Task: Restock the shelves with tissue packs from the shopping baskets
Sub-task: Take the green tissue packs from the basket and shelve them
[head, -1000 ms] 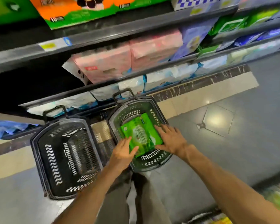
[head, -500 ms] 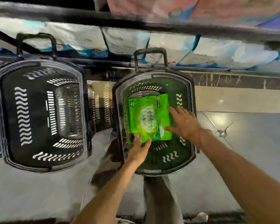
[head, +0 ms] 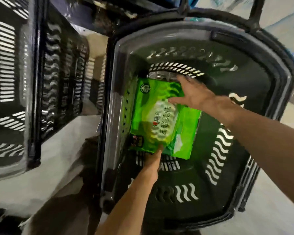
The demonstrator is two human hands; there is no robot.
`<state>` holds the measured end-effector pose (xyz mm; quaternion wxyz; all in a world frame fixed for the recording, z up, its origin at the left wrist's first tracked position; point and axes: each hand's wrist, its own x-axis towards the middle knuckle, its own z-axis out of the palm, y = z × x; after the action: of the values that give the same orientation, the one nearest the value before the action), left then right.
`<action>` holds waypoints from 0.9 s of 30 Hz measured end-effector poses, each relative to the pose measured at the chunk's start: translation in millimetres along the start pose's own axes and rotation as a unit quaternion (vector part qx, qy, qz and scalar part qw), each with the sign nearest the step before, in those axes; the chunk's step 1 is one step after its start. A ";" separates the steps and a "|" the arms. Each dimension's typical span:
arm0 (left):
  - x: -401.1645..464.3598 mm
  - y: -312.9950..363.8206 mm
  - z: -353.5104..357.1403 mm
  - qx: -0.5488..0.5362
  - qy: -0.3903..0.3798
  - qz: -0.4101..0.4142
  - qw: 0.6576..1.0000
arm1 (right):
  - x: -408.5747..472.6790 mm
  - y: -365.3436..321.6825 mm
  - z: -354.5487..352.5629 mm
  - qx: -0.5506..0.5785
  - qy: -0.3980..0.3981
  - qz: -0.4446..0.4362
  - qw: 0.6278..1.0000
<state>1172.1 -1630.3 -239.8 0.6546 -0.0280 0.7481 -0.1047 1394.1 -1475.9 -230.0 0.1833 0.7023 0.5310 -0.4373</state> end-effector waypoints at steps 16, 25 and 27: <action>20.9 3.6 6.2 -0.252 -0.033 0.003 0.967 | 47.5 -4.4 0.8 0.004 -0.073 -0.013 0.997; -66.8 0.6 -0.7 -0.220 -0.012 0.017 0.975 | -37.3 -10.2 -63.2 0.028 -0.024 -0.020 0.999; -90.8 1.6 -6.8 -0.223 -0.013 0.031 0.974 | -63.5 -12.4 -82.4 0.033 -0.015 -0.022 0.999</action>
<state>1178.4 -1611.6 -151.0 0.6444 -0.1516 0.7446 0.0857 1414.0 -1449.0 -130.7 0.1578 0.6898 0.5286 -0.4690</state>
